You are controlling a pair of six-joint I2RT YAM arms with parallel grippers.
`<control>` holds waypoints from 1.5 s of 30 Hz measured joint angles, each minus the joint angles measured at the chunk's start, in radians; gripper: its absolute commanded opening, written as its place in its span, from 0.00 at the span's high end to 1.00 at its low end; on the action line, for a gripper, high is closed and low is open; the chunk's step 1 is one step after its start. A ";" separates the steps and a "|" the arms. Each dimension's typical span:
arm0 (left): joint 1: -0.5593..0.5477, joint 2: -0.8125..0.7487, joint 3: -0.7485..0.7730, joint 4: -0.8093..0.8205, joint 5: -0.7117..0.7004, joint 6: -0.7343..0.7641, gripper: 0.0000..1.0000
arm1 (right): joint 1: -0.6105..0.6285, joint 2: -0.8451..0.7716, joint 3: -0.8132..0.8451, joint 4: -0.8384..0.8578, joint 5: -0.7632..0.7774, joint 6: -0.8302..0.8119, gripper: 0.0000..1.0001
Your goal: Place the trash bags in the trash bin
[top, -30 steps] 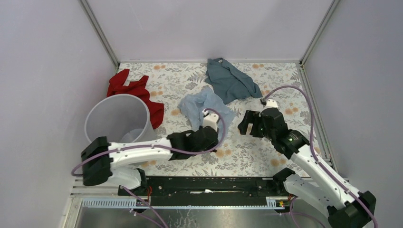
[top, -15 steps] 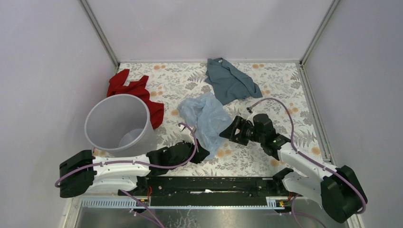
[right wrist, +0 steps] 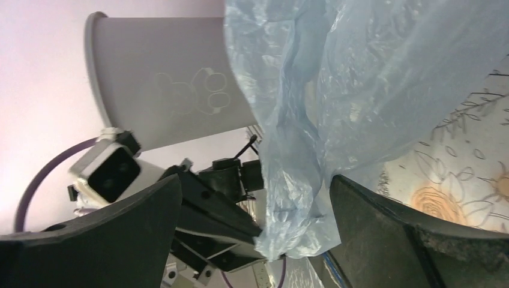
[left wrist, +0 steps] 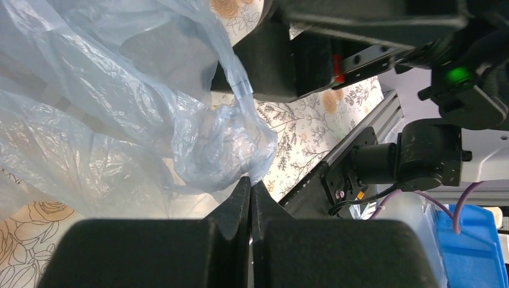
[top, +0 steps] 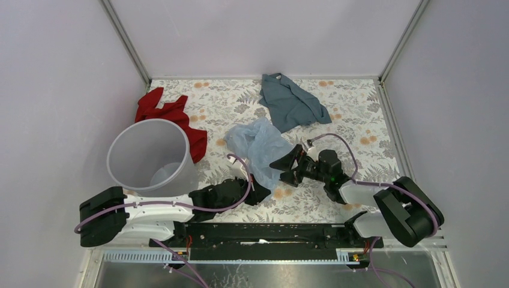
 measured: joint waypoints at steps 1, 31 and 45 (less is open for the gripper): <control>0.000 0.007 0.000 0.001 0.000 -0.002 1.00 | 0.000 -0.005 -0.001 0.020 0.000 0.011 0.02; 0.000 0.071 0.000 0.037 0.027 -0.041 1.00 | 0.027 -0.063 -0.019 0.004 -0.045 0.001 0.45; 0.003 -0.026 0.146 -0.286 -0.026 0.029 0.01 | 0.048 -0.293 0.352 -0.943 0.440 -0.547 1.00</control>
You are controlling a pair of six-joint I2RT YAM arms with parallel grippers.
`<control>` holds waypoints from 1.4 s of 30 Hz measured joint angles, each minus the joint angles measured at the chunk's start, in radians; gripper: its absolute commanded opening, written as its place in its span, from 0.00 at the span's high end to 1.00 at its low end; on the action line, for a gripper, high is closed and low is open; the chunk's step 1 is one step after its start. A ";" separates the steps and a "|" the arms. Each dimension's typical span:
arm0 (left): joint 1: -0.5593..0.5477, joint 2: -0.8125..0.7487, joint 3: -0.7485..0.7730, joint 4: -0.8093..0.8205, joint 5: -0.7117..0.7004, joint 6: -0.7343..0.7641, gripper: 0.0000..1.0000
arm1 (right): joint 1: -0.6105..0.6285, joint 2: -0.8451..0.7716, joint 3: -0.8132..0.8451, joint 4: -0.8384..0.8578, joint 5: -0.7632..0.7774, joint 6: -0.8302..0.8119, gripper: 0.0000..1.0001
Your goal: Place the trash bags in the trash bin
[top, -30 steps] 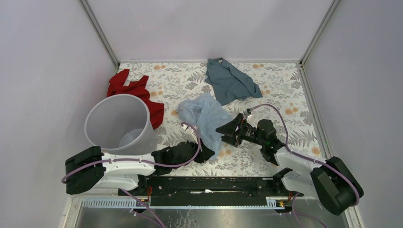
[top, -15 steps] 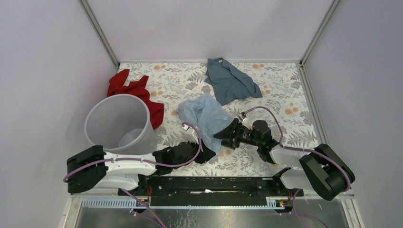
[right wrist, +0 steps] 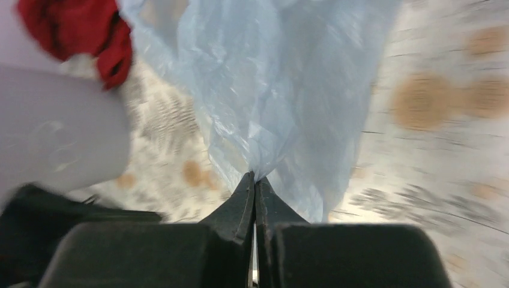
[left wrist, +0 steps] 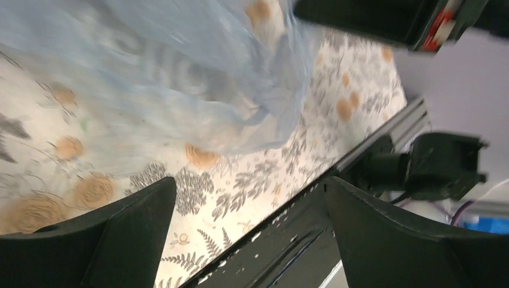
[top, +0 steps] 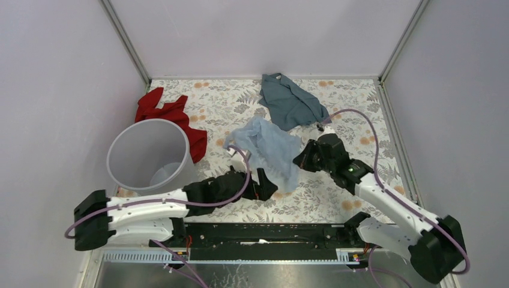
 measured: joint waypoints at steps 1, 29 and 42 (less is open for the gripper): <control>0.003 -0.027 0.033 -0.055 -0.024 0.008 0.01 | 0.001 -0.031 0.027 -0.077 0.066 -0.035 1.00; 0.396 0.621 0.589 -0.438 -0.124 0.224 0.44 | 0.006 -0.263 0.090 -0.509 0.510 -0.128 1.00; 0.417 0.771 0.588 -0.318 -0.046 0.245 0.87 | 0.006 -0.291 0.066 -0.492 0.502 -0.129 1.00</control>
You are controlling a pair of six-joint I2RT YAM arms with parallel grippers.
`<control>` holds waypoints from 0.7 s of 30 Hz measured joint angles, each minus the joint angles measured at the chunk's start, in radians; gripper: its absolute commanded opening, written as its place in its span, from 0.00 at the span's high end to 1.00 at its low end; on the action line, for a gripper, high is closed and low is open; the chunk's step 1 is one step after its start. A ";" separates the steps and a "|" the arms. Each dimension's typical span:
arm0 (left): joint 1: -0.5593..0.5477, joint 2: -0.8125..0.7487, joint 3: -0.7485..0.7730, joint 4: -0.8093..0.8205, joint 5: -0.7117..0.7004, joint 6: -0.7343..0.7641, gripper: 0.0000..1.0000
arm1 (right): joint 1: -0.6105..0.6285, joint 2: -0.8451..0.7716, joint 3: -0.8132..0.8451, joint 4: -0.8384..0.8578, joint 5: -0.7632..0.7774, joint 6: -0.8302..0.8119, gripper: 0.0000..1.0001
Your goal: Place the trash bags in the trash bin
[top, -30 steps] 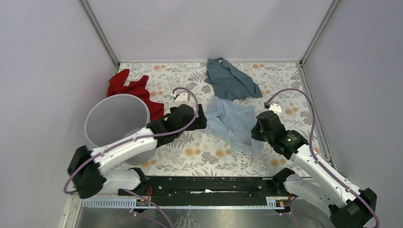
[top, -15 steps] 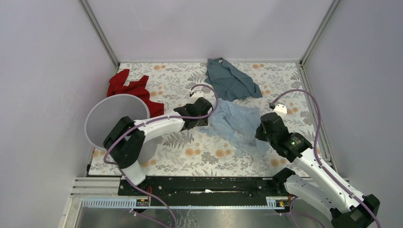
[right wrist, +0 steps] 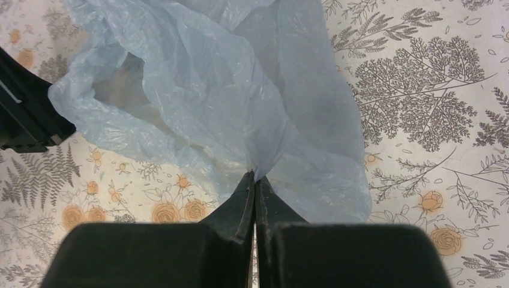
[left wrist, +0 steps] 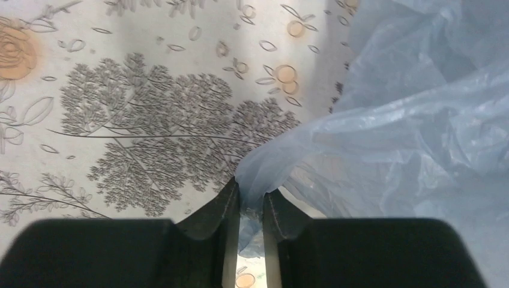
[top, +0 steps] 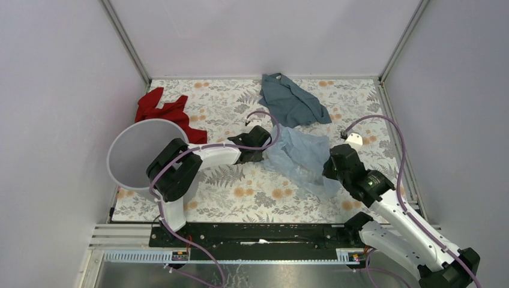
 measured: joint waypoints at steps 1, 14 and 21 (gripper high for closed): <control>0.005 0.000 0.002 0.002 0.002 0.002 0.95 | 0.000 0.003 -0.005 0.003 0.000 0.000 1.00; 0.205 0.278 1.008 -0.525 -0.054 0.177 1.00 | -0.304 0.798 0.881 -0.066 -0.209 -0.166 1.00; 0.141 -0.164 0.916 -0.239 -0.216 0.380 1.00 | -0.327 0.794 1.423 0.087 -0.431 -0.314 1.00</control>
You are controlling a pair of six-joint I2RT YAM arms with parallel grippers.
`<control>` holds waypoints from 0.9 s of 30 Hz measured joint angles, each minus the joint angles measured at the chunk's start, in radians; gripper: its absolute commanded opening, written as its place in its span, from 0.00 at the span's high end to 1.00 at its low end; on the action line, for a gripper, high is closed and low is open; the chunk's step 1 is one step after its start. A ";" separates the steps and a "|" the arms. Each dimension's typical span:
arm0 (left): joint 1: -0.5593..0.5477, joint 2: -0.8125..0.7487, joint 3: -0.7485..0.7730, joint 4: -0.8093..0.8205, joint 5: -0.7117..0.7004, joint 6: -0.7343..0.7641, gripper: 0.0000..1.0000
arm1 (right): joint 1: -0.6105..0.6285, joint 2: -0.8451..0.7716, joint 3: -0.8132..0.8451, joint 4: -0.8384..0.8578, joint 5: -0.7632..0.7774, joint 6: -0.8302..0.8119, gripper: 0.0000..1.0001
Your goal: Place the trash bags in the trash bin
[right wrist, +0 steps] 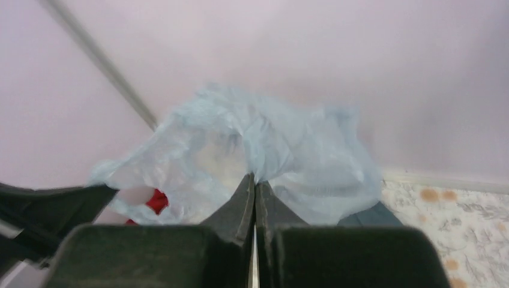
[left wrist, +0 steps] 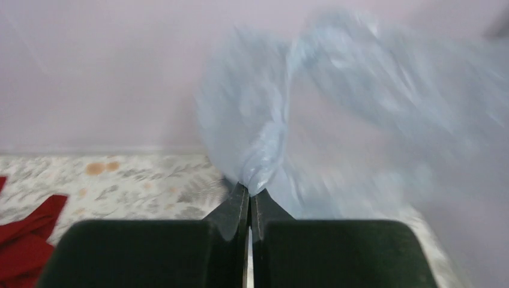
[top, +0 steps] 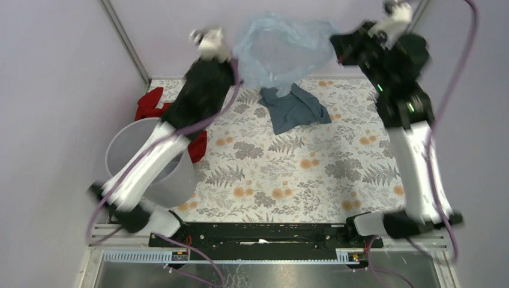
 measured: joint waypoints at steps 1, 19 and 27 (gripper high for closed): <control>-0.050 -0.199 -0.217 0.132 0.001 0.027 1.00 | 0.002 -0.127 -0.138 0.101 -0.043 -0.002 1.00; -0.089 -0.205 -0.515 -0.051 0.173 -0.133 1.00 | 0.007 -0.217 -0.714 0.204 -0.237 0.075 1.00; -0.159 -0.517 -0.358 0.321 0.185 -0.051 1.00 | 0.006 -0.467 -0.496 0.430 -0.264 0.050 1.00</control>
